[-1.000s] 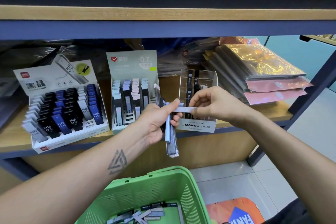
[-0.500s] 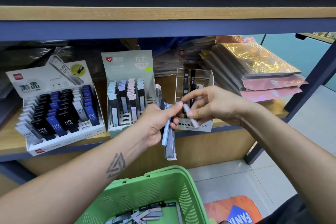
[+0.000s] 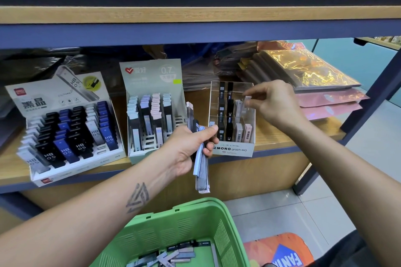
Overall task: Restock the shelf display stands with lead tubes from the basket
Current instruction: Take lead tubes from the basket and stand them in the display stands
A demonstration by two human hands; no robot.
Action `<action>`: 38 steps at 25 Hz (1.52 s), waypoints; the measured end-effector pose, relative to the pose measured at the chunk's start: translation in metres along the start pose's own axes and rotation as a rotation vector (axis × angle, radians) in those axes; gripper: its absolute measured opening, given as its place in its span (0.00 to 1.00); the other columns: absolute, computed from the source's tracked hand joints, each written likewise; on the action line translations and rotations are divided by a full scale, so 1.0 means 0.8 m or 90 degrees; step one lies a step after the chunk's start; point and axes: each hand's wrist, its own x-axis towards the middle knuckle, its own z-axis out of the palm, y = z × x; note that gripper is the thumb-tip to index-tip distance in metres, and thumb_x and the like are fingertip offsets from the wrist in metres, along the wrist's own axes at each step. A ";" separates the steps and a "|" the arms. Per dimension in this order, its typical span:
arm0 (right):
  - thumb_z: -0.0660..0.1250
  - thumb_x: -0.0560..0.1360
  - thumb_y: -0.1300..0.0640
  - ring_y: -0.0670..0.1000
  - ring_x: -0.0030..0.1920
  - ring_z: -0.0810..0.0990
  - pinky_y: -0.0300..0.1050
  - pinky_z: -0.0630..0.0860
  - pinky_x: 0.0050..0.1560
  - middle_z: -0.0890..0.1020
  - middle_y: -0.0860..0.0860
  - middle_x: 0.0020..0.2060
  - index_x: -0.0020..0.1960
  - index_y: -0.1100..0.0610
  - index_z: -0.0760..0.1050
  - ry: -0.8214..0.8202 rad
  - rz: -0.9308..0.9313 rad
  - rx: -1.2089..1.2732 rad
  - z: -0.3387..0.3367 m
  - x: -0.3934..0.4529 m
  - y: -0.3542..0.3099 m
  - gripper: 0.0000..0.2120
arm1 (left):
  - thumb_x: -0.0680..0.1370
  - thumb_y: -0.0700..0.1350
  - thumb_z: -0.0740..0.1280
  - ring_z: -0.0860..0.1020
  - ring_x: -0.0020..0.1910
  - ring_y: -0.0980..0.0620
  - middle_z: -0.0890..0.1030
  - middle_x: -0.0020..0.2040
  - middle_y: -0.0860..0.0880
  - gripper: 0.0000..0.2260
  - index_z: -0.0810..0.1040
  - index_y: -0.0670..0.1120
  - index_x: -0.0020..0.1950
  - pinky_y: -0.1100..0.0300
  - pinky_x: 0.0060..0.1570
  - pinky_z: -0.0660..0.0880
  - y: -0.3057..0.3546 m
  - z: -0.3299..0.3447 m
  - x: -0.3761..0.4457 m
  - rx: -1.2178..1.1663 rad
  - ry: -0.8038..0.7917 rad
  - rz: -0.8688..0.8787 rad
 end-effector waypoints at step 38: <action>0.72 0.70 0.70 0.50 0.25 0.79 0.39 0.74 0.28 0.83 0.63 0.31 0.44 0.66 0.77 -0.502 0.102 0.157 0.039 -0.074 -0.087 0.05 | 0.80 0.42 0.69 0.77 0.28 0.47 0.78 0.32 0.43 0.09 0.76 0.36 0.48 0.57 0.33 0.77 -0.002 -0.012 0.006 0.032 0.192 0.068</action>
